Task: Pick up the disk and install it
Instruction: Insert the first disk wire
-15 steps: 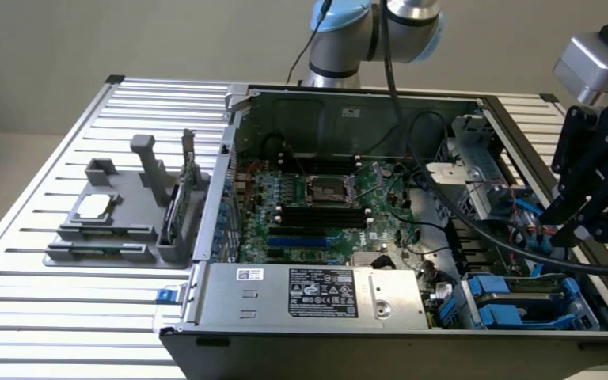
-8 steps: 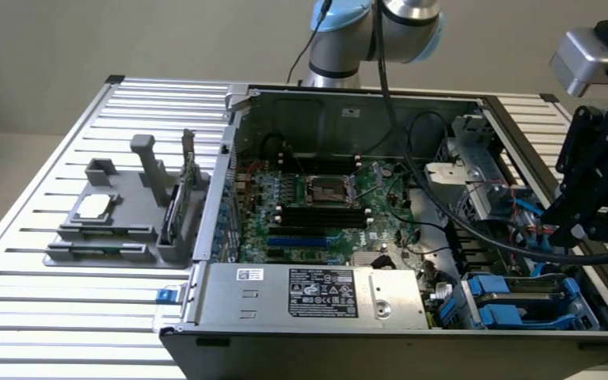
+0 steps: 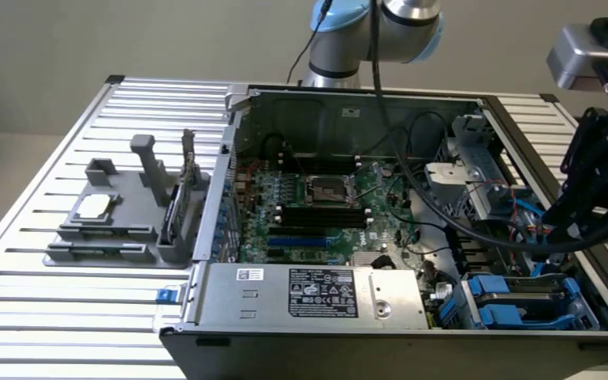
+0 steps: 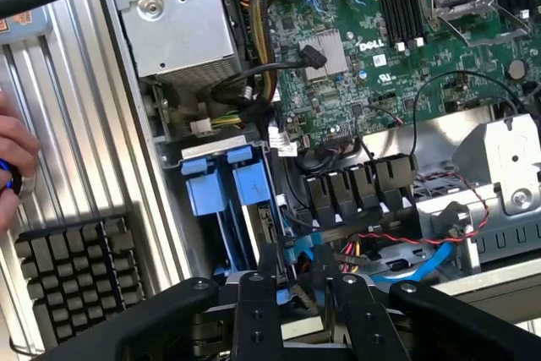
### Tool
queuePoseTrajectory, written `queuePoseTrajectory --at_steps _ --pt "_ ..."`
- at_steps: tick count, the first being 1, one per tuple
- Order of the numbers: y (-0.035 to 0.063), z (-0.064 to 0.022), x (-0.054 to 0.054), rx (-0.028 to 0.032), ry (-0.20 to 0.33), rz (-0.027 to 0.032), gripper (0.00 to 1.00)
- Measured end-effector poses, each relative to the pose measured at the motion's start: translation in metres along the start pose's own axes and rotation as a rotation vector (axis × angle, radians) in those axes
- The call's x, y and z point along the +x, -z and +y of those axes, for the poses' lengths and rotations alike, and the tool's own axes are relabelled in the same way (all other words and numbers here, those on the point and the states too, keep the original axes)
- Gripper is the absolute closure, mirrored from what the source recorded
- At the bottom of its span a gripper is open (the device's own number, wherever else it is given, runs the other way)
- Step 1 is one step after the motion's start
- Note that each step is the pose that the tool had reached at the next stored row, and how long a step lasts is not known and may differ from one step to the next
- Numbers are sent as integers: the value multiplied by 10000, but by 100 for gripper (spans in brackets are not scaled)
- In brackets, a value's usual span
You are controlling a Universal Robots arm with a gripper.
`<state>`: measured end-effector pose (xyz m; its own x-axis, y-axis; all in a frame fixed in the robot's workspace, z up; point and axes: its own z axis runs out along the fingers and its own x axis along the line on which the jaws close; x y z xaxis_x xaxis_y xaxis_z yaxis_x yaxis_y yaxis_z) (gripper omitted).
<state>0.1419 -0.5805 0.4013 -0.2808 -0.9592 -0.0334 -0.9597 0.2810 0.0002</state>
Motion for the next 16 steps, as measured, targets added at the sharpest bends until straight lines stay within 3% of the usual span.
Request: queuePoseTrajectory --at_steps 16 --pt "-43 0 1 47 -2180 3 69"
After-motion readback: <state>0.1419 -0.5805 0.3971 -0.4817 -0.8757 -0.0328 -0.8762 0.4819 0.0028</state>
